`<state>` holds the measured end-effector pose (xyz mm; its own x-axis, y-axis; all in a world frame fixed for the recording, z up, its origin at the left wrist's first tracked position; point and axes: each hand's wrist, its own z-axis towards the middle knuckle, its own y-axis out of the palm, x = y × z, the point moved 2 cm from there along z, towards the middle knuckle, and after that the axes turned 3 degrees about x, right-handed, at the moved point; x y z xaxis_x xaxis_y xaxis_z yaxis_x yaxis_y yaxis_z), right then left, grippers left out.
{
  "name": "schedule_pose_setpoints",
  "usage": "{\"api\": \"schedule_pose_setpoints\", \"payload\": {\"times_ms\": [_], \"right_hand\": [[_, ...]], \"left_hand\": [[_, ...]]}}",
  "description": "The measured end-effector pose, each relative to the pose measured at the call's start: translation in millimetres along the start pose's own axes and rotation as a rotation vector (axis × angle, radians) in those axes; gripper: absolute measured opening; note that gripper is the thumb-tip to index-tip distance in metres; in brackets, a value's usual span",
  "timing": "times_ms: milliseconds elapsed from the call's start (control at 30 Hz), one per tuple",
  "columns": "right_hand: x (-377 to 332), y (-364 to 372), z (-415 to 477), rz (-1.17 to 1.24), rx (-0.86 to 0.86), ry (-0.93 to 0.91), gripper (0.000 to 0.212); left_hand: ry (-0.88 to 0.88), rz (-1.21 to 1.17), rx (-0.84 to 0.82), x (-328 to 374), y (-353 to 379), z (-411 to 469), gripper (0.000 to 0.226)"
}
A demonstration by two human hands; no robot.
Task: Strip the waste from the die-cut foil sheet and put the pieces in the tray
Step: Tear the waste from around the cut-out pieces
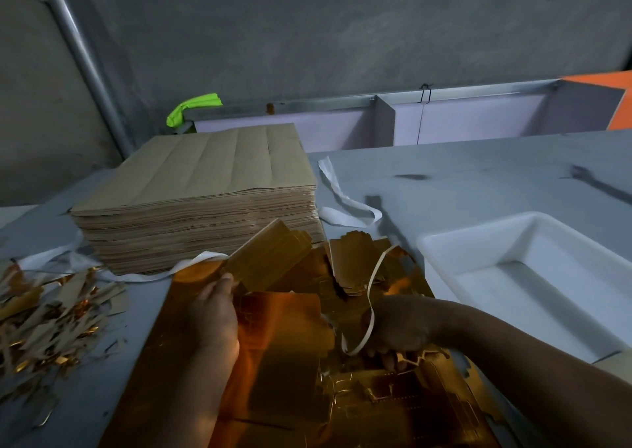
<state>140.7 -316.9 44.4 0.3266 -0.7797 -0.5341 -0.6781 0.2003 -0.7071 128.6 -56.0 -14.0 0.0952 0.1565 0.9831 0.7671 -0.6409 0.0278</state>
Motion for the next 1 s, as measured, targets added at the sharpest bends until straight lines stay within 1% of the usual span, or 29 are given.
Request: {"api": "schedule_pose_setpoints", "payload": {"times_ms": [33, 133, 233, 300, 367, 433, 500, 600, 667, 733, 867, 1000], "right_hand": [[1, 1, 0, -0.018, -0.023, -0.004, 0.024], [5, 2, -1, 0.029, -0.085, 0.004, 0.027], [6, 3, -2, 0.06, -0.095, 0.004, 0.027], [5, 3, -1, 0.03, -0.09, 0.001, 0.03], [6, 4, 1, -0.006, -0.082, 0.011, 0.03], [6, 4, 2, -0.015, -0.082, 0.023, 0.028], [7, 6, 3, -0.018, -0.094, 0.024, 0.027], [7, 5, 2, -0.018, -0.09, 0.014, 0.028], [8, 5, 2, -0.007, -0.084, 0.011, 0.027], [8, 5, 3, -0.017, -0.085, 0.016, 0.026], [8, 5, 3, -0.029, -0.101, 0.018, 0.028], [9, 5, 3, -0.001, -0.115, 0.03, 0.027]], "left_hand": [[-0.024, -0.035, -0.003, 0, -1, 1, 0.011], [-0.076, -0.11, -0.02, 3, -2, 3, 0.007], [-0.11, -0.134, -0.043, 7, -2, 4, 0.006], [-0.108, -0.085, -0.075, 9, 1, 3, 0.006], [-0.07, 0.077, -0.118, 11, 6, -1, 0.011], [-0.017, 0.206, -0.176, 12, 12, -8, 0.007], [0.023, 0.258, -0.241, 14, 17, -13, 0.005], [0.052, 0.284, -0.285, 17, 20, -18, 0.002], [0.047, 0.275, -0.292, 18, 19, -18, 0.008], [0.041, 0.259, -0.289, 19, 17, -17, 0.011], [0.03, 0.249, -0.277, 19, 15, -18, 0.007], [0.029, 0.236, -0.268, 18, 15, -18, 0.006]]}}
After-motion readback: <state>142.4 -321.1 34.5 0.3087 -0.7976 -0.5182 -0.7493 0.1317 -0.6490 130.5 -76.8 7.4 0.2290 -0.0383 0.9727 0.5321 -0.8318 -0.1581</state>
